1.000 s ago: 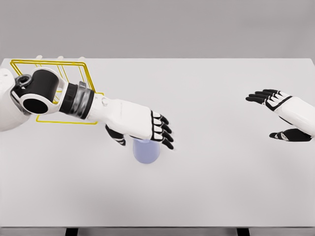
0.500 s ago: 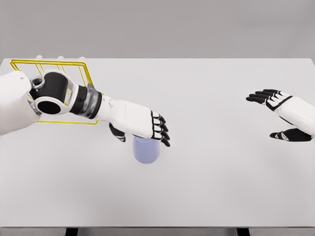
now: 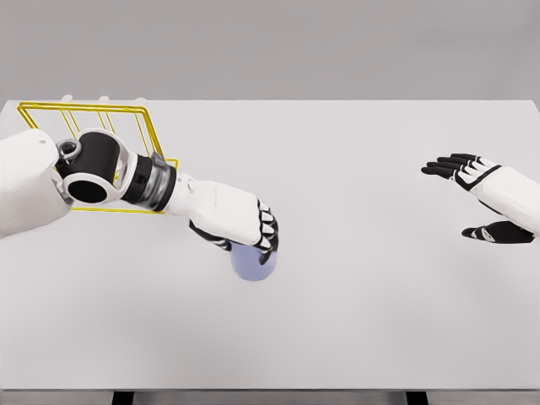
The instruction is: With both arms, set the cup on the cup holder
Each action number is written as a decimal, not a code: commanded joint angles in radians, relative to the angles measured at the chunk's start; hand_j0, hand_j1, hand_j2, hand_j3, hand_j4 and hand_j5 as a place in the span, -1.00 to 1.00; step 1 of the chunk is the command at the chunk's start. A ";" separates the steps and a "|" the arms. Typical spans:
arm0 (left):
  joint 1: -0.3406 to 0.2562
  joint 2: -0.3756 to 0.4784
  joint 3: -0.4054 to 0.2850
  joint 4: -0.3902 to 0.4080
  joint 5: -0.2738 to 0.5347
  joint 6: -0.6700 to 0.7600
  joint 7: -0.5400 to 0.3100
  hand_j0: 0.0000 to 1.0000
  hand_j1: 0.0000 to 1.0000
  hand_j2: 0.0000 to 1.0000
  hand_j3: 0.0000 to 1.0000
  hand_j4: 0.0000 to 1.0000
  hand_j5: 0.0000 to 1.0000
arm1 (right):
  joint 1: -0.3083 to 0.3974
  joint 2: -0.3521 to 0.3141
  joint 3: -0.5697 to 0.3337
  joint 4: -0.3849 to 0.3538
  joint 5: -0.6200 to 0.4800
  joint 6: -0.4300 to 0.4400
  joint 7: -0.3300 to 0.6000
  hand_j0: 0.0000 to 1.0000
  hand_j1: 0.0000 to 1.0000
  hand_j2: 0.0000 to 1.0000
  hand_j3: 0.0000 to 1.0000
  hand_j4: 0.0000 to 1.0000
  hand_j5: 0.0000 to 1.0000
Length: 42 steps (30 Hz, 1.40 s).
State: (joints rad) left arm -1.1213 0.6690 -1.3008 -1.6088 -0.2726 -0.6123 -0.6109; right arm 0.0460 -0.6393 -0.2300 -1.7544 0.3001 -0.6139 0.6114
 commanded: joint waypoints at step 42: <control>-0.035 0.247 0.317 -0.091 0.266 0.001 0.000 -0.06 -0.06 -0.06 -0.06 -0.06 -0.06 | 0.005 -0.006 -0.002 0.000 -0.007 0.003 -0.001 1.00 1.00 1.00 1.00 1.00 1.00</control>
State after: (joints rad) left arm -1.1581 0.8938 -1.0077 -1.6996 -0.0265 -0.6133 -0.6126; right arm 0.0506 -0.6450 -0.2318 -1.7544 0.3002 -0.6139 0.6114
